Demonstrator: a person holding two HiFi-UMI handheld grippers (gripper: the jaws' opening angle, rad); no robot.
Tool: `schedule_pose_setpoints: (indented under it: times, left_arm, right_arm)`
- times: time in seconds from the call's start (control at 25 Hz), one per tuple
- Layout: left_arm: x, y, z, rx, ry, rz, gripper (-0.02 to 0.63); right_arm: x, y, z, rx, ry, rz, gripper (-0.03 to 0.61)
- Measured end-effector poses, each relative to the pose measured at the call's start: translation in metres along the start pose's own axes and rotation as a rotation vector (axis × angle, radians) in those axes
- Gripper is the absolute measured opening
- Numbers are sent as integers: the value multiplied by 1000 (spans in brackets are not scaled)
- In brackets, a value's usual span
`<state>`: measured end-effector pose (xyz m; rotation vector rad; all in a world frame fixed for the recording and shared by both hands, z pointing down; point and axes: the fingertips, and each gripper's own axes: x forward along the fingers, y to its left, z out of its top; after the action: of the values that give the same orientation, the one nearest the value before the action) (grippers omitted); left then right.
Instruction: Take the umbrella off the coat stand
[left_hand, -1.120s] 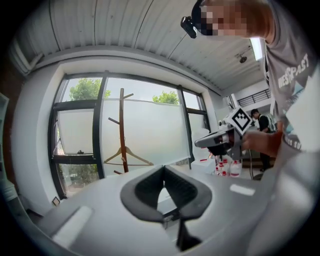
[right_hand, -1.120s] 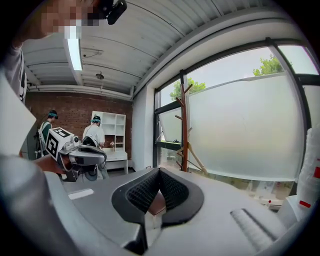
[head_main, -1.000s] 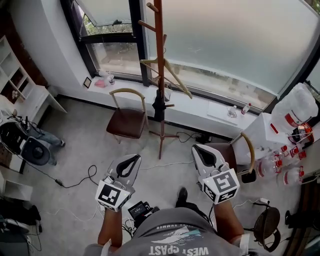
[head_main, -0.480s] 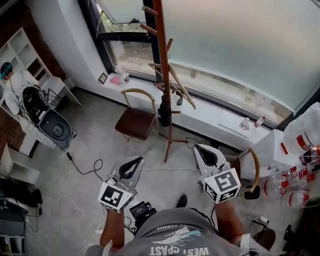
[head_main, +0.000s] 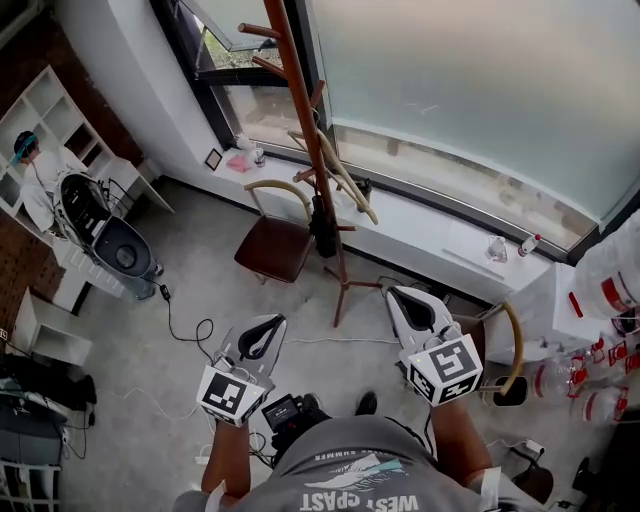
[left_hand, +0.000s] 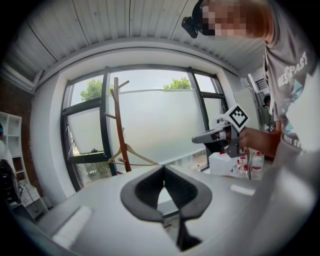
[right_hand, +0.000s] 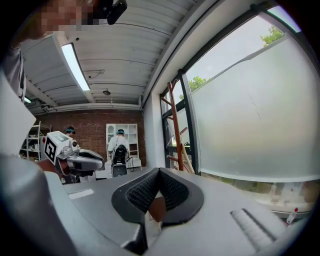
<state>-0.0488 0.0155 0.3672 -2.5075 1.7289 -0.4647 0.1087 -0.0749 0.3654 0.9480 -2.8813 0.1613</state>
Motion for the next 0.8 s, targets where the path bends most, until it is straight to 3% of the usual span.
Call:
schedule_pose_setpoints:
  times: [0.16, 0.52, 0.8]
  left_arm:
    - [25, 2, 5, 3, 17, -8, 3]
    - [87, -7, 18, 16, -10, -151, 3]
    - [123, 18, 20, 5, -42, -218, 3]
  right_arm:
    - [-1, -19, -5, 22, -1, -20, 2]
    - [1, -50, -10, 51, 5, -91, 2]
    - [21, -63, -6, 45, 26, -157, 2]
